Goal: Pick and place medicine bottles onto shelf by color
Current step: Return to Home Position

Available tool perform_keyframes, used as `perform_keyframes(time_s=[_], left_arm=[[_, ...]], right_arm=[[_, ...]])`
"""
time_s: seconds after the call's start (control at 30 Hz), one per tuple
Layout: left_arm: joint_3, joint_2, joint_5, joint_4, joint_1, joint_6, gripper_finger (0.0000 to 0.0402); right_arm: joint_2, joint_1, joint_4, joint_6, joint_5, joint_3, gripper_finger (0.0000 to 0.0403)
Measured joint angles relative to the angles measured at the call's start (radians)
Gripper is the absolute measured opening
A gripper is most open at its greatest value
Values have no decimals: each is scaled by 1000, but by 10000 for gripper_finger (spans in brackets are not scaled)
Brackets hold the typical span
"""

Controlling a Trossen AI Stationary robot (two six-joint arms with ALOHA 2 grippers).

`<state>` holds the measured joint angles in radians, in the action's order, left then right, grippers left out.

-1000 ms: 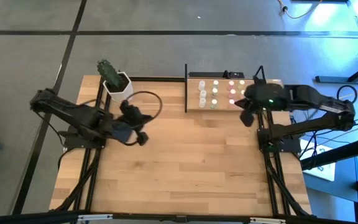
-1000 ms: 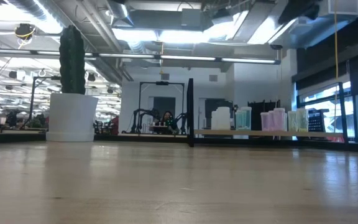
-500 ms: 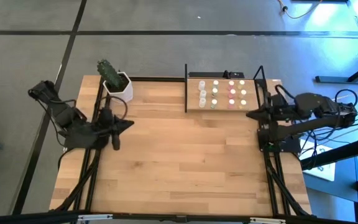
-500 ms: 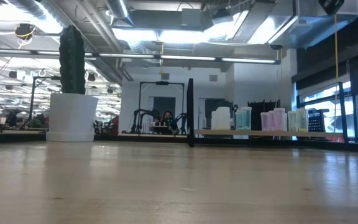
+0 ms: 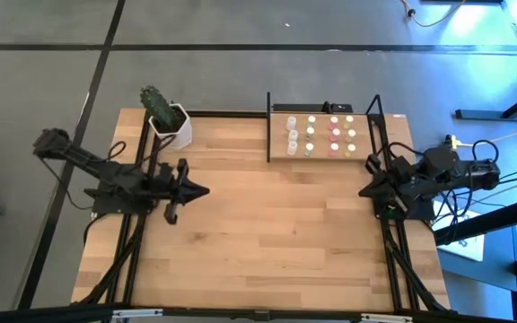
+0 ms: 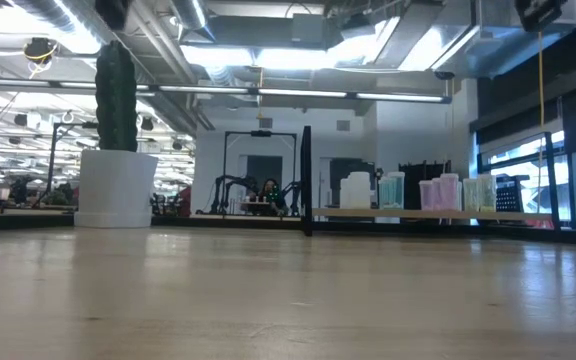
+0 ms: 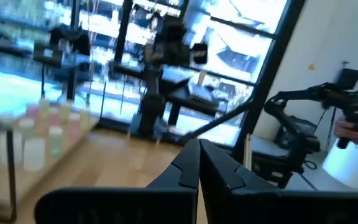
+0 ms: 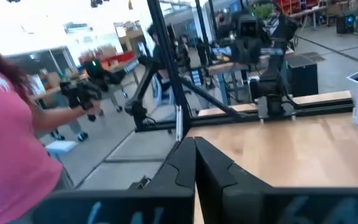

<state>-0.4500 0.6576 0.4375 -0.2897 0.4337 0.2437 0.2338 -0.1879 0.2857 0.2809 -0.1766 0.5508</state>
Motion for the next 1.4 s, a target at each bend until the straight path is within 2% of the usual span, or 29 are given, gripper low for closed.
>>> perform_keyframes(time_s=[0.1, 0.23, 0.33, 0.57, 0.73, 1.0, 1.2, 1.4], left_arm=[[36, 1, -107, 10, -91, 43, 0], [53, -5, -219, 3, -183, 10, 0], [73, -24, -220, 2, -239, 9, 0], [155, -87, -256, -63, -305, 43, 0], [224, -99, -264, -159, -310, 42, 0], [438, -97, -240, -502, -309, 59, 0], [442, -111, -236, -499, -309, 38, 0], [442, -111, -236, -439, -309, 33, 0]], right_arm=[[-66, 0, -38, 29, -1, -56, 2], [-165, 0, -45, 24, -1, -107, 2], [-235, 0, -45, 24, -1, -144, 2], [-229, 0, -53, 2, 10, -174, 2], [-232, 0, -159, -76, 25, -235, 2], [-232, 0, -390, -50, 25, -426, 2], [-232, 1, -585, -22, 25, -540, 2], [-229, 1, -554, -50, 25, -544, 3]])
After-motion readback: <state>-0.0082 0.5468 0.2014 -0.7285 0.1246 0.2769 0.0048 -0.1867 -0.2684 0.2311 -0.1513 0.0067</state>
